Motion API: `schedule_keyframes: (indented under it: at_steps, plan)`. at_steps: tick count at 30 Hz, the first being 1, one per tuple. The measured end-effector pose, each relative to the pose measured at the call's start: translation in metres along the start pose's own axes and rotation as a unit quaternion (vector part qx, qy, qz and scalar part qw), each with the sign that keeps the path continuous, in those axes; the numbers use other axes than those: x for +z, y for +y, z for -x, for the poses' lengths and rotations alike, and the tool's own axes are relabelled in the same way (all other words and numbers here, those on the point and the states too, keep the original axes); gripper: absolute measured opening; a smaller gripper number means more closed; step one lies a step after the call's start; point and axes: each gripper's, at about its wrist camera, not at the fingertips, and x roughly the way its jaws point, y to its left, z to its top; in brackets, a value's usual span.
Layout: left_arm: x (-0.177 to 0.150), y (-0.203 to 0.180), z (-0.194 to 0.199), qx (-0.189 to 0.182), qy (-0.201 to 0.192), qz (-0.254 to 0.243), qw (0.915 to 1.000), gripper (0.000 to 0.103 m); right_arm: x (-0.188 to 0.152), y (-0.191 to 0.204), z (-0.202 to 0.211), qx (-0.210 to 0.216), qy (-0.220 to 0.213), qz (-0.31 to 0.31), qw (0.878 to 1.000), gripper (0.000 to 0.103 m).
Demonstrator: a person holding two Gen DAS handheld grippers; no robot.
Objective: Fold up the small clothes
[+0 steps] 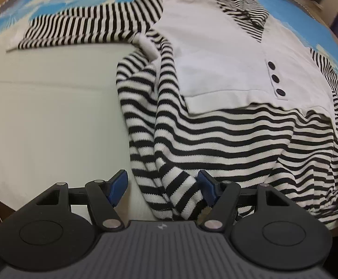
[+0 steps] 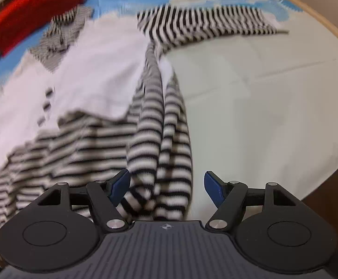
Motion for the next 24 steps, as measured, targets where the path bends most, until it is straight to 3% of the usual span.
schedule_keyframes:
  at_steps: [1, 2, 4, 5, 7, 12, 16, 18, 21, 24]
  plan:
    - [-0.001, -0.001, -0.001, 0.000, 0.002, -0.002, 1.0000, 0.063, -0.004, 0.002, -0.004, -0.003, 0.010, 0.009, 1.000, 0.051]
    - [-0.001, -0.002, -0.004, -0.003, 0.003, -0.004, 1.0000, 0.046, -0.007, 0.001, -0.008, -0.003, 0.018, 0.013, 1.000, 0.045]
    - [-0.003, -0.004, -0.006, -0.010, 0.007, -0.011, 0.9999, 0.022, -0.010, 0.000, -0.010, 0.005, 0.025, 0.009, 1.000, 0.026]
    - [-0.005, -0.006, -0.004, -0.010, 0.006, -0.015, 0.9998, 0.015, -0.010, -0.002, -0.008, 0.011, 0.022, 0.005, 1.000, 0.021]
    - [-0.007, -0.008, 0.002, -0.014, -0.005, -0.021, 0.9997, 0.009, -0.009, -0.006, -0.001, 0.020, 0.012, -0.006, 1.000, 0.009]
    - [-0.017, -0.005, 0.038, -0.065, -0.040, -0.010, 0.9970, 0.008, -0.007, -0.015, 0.022, 0.017, -0.032, -0.013, 0.999, 0.005]
    - [-0.025, -0.010, 0.034, -0.031, -0.021, -0.046, 0.9983, 0.009, -0.010, -0.011, 0.021, -0.003, -0.024, 0.033, 0.999, 0.006]
    - [-0.026, -0.015, 0.028, 0.005, -0.013, -0.069, 0.9975, 0.019, -0.011, -0.007, 0.013, -0.003, 0.008, 0.054, 0.998, 0.008]
    - [-0.025, -0.027, 0.045, 0.032, -0.075, -0.100, 0.9917, 0.024, -0.007, -0.002, 0.023, -0.016, -0.023, 0.063, 0.998, 0.027]
    - [-0.026, -0.037, 0.063, 0.015, -0.124, -0.117, 0.9852, 0.027, -0.002, 0.002, 0.043, -0.007, -0.079, 0.065, 0.995, 0.033]
